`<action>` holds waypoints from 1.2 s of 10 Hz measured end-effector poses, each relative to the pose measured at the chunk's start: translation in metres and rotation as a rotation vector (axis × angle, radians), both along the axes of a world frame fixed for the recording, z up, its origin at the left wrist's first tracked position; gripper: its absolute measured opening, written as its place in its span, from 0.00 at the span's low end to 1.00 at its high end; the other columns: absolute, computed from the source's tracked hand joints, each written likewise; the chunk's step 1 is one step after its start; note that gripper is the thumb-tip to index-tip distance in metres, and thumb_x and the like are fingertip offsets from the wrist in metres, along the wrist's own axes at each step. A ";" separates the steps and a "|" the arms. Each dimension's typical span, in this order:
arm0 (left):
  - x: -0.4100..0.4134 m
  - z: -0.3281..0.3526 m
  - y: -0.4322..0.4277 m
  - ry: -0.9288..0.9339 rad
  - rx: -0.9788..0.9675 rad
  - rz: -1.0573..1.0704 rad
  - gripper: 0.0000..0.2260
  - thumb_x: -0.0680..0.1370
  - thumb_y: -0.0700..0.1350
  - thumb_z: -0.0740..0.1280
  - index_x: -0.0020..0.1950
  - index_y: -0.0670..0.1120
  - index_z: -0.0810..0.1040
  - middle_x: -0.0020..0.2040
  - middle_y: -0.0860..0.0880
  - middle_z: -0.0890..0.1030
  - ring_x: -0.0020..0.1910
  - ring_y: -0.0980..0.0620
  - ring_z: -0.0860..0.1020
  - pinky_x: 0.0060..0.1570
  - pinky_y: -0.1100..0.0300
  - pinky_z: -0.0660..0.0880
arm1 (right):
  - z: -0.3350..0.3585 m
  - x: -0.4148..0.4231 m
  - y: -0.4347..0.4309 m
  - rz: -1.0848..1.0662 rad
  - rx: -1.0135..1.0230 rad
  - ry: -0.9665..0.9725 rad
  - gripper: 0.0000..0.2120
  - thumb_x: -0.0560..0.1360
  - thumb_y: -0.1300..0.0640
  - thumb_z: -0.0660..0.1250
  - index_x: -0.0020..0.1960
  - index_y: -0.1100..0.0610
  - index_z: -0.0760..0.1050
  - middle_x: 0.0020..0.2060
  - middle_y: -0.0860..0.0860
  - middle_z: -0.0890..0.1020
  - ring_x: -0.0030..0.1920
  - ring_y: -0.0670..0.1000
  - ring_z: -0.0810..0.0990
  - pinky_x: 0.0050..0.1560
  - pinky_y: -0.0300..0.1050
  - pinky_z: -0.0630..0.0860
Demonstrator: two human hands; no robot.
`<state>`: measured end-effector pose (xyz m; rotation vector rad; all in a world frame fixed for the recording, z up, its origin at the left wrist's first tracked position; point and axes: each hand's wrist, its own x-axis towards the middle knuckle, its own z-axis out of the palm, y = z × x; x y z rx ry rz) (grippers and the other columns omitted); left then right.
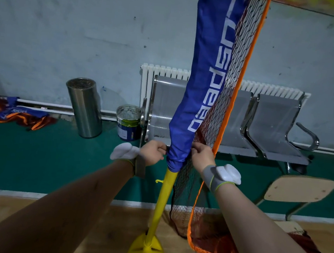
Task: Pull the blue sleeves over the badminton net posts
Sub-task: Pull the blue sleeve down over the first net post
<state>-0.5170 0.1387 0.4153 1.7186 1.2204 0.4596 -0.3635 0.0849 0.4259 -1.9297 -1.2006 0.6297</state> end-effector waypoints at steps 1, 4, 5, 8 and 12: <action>0.006 -0.002 0.003 -0.001 -0.006 0.037 0.09 0.76 0.29 0.56 0.43 0.35 0.76 0.38 0.43 0.74 0.38 0.49 0.73 0.28 0.70 0.68 | -0.001 0.009 0.007 0.050 -0.006 0.139 0.15 0.77 0.69 0.54 0.54 0.62 0.78 0.50 0.59 0.81 0.51 0.56 0.78 0.56 0.48 0.74; 0.026 -0.008 0.004 0.003 -0.171 0.152 0.15 0.81 0.39 0.52 0.34 0.45 0.67 0.34 0.46 0.72 0.31 0.52 0.72 0.31 0.61 0.71 | 0.000 0.025 0.017 0.155 -0.075 0.183 0.13 0.77 0.70 0.53 0.46 0.62 0.76 0.30 0.50 0.75 0.29 0.47 0.70 0.24 0.31 0.69; 0.025 -0.006 0.006 -0.004 -0.199 0.168 0.15 0.80 0.38 0.53 0.35 0.45 0.68 0.34 0.48 0.72 0.32 0.52 0.72 0.35 0.60 0.73 | -0.003 0.027 0.023 0.176 -0.111 0.143 0.16 0.78 0.69 0.54 0.37 0.57 0.74 0.29 0.50 0.74 0.28 0.48 0.70 0.27 0.37 0.68; 0.023 -0.007 0.010 0.006 -0.231 0.158 0.12 0.79 0.35 0.55 0.37 0.44 0.69 0.45 0.43 0.75 0.34 0.54 0.73 0.38 0.61 0.73 | -0.017 0.026 0.038 0.164 -0.189 0.135 0.15 0.72 0.73 0.54 0.34 0.57 0.68 0.30 0.52 0.72 0.32 0.50 0.70 0.34 0.39 0.67; 0.024 -0.027 0.028 -0.096 -0.226 0.086 0.07 0.76 0.38 0.63 0.38 0.43 0.72 0.32 0.48 0.72 0.23 0.60 0.71 0.28 0.67 0.68 | -0.026 0.022 0.041 0.135 -0.265 0.279 0.16 0.77 0.68 0.52 0.33 0.56 0.66 0.27 0.54 0.70 0.26 0.50 0.67 0.22 0.36 0.65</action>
